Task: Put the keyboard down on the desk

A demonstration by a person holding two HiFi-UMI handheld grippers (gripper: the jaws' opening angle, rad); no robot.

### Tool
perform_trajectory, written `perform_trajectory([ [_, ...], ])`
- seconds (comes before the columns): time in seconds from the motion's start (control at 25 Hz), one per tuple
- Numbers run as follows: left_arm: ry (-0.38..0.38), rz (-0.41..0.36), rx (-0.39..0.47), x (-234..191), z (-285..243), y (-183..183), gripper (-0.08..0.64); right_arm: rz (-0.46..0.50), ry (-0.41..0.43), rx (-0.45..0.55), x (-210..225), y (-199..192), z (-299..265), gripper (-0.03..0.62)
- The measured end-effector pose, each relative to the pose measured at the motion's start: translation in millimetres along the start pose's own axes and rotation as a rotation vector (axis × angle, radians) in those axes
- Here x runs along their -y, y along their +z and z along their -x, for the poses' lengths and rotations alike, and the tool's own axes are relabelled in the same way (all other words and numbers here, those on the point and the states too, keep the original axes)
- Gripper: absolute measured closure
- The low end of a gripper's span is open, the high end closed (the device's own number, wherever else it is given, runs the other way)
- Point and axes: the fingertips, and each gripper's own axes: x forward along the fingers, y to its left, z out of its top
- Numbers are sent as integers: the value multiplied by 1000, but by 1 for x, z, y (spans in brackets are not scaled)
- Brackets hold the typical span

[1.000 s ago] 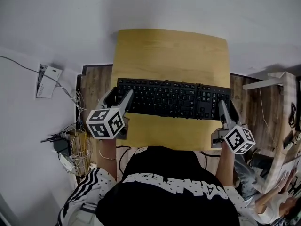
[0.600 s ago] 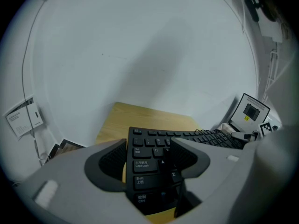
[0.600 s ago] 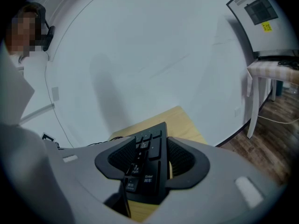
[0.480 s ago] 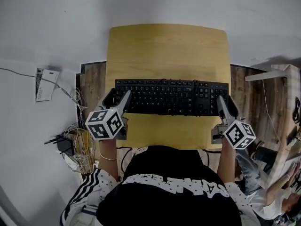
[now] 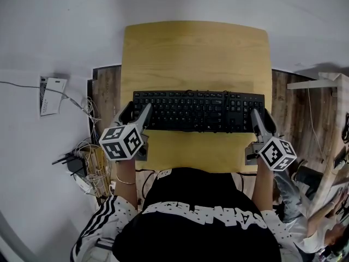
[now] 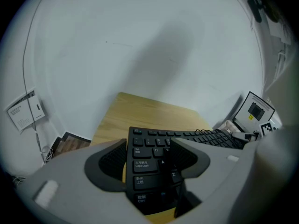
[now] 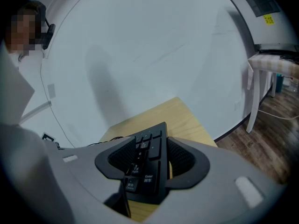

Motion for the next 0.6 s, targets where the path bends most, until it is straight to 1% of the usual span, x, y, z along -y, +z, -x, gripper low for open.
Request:
perform_trajectory([
  [0.6, 16, 3, -48, -3, -13, -16, 285, -21, -24, -47, 14, -18, -7, 377],
])
